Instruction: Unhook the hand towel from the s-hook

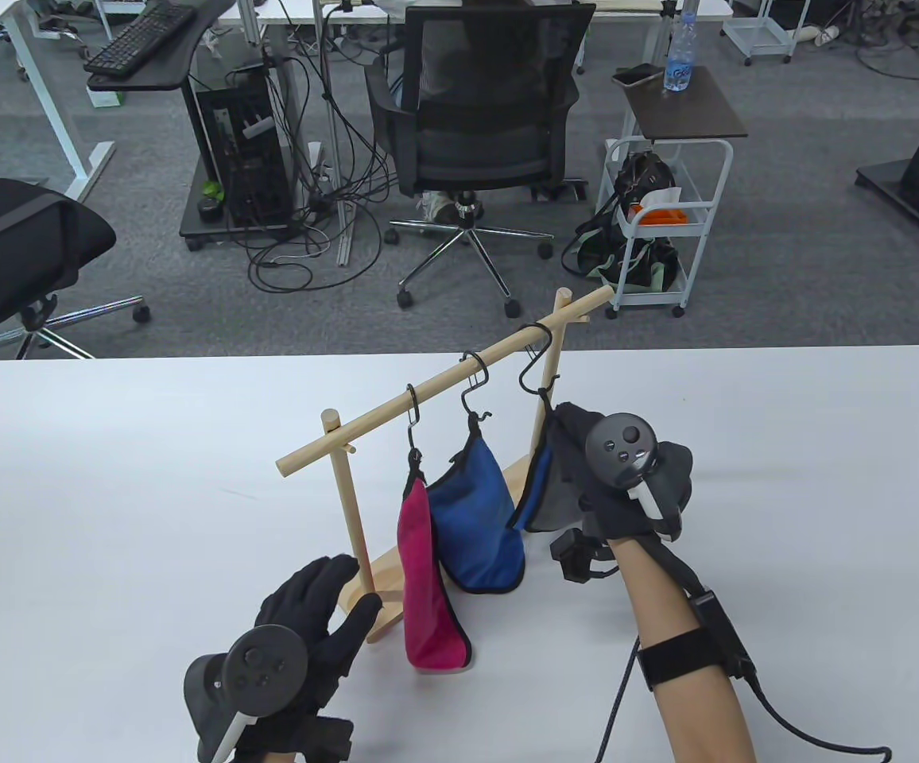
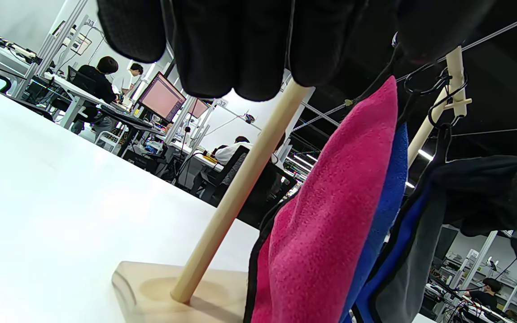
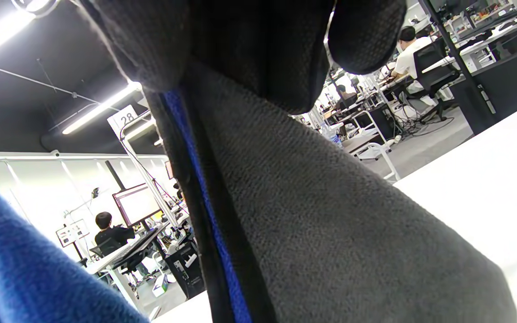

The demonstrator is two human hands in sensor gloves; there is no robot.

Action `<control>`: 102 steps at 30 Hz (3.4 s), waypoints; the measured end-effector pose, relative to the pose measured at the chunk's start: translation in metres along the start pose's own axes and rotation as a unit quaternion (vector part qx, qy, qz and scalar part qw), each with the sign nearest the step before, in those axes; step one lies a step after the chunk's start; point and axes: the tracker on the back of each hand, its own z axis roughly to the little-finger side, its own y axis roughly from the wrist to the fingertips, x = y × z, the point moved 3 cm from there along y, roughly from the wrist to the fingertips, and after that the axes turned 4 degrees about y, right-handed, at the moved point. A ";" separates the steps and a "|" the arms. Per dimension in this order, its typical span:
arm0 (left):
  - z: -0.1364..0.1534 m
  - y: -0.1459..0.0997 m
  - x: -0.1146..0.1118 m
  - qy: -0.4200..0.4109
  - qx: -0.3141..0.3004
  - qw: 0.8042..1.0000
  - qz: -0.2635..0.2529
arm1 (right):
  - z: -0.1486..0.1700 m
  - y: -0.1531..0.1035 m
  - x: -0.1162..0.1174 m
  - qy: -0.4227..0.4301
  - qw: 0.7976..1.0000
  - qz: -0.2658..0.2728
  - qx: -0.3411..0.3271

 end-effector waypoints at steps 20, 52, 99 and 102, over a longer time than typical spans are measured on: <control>0.001 0.000 -0.001 -0.004 -0.003 1.000 -0.001 | -0.003 -0.008 -0.036 -0.008 0.999 0.039 0.002; 0.000 0.000 -0.004 -0.002 -0.005 1.000 0.005 | 0.116 -0.034 -0.010 -0.122 0.984 -0.017 0.131; 0.002 0.001 -0.005 -0.006 0.001 1.000 0.017 | 0.140 -0.022 0.031 -0.143 0.965 -0.108 0.190; 0.002 0.001 -0.005 -0.006 0.001 1.000 0.017 | 0.127 -0.023 0.020 -0.147 0.970 -0.097 0.169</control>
